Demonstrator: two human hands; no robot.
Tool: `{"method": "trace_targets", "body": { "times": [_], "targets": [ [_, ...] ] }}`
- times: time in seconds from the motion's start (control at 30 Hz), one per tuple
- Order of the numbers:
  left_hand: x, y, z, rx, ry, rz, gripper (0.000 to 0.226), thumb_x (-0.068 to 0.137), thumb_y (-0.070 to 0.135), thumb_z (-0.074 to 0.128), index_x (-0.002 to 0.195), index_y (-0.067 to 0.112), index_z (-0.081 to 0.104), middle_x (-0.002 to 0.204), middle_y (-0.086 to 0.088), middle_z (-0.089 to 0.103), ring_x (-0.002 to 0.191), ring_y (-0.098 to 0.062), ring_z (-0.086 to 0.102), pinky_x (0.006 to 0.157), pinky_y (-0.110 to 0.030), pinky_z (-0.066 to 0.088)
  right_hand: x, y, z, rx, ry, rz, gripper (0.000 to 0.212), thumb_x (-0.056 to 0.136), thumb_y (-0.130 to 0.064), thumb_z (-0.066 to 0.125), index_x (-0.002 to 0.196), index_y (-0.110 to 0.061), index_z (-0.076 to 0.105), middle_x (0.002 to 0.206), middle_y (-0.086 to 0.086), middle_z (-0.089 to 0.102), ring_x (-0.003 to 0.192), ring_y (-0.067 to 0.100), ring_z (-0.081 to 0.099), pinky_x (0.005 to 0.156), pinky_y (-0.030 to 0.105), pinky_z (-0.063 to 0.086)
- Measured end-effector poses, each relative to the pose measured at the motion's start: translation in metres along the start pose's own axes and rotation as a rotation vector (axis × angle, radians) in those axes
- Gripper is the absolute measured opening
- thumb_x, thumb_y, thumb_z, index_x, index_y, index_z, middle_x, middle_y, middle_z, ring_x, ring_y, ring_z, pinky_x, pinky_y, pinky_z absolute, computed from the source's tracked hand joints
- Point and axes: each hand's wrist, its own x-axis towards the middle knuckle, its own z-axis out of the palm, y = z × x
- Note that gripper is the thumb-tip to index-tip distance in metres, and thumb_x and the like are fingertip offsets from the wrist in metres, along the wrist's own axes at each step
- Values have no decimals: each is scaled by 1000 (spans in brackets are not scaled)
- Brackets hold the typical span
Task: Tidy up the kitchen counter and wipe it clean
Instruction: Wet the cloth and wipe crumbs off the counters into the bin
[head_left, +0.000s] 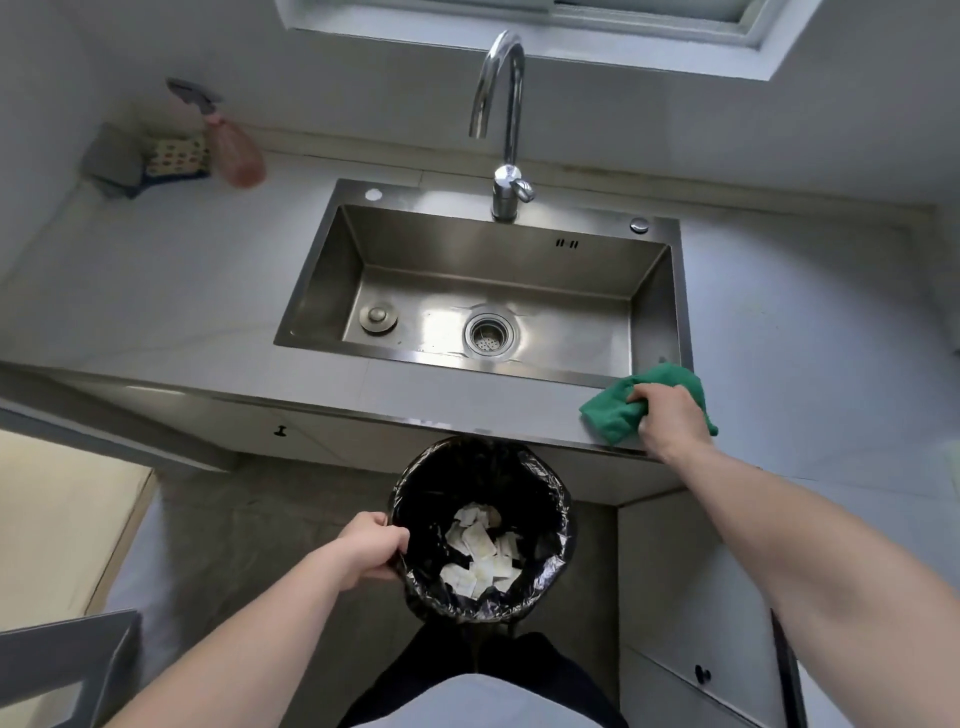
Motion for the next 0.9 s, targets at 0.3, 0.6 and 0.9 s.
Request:
{"method": "trace_targets", "body": {
  "times": [0.3, 0.6, 0.9],
  "targets": [
    [-4, 10, 20, 108, -73, 38, 27, 63, 6, 66, 87, 15, 58, 81, -14, 65, 65, -27, 71, 62, -38, 65, -46, -56, -1, 25, 63, -395, 39, 81, 1, 69, 108, -27, 72, 133, -14, 65, 109, 19, 55, 99, 38, 48],
    [-11, 30, 53, 186, -73, 70, 21, 70, 2, 65, 85, 12, 54, 78, -13, 61, 60, -25, 69, 60, -36, 63, -22, -53, 16, -51, 8, -382, 41, 85, -4, 69, 113, -34, 69, 131, -11, 65, 106, 21, 53, 97, 39, 45],
    [-9, 47, 111, 169, -92, 53, 27, 61, 7, 66, 85, 11, 55, 76, -13, 60, 61, -26, 69, 64, -39, 65, 1, 103, -5, 13, 21, -58, 50, 82, -9, 58, 113, -49, 60, 123, -8, 64, 101, 23, 60, 94, 37, 54]
  ]
}}
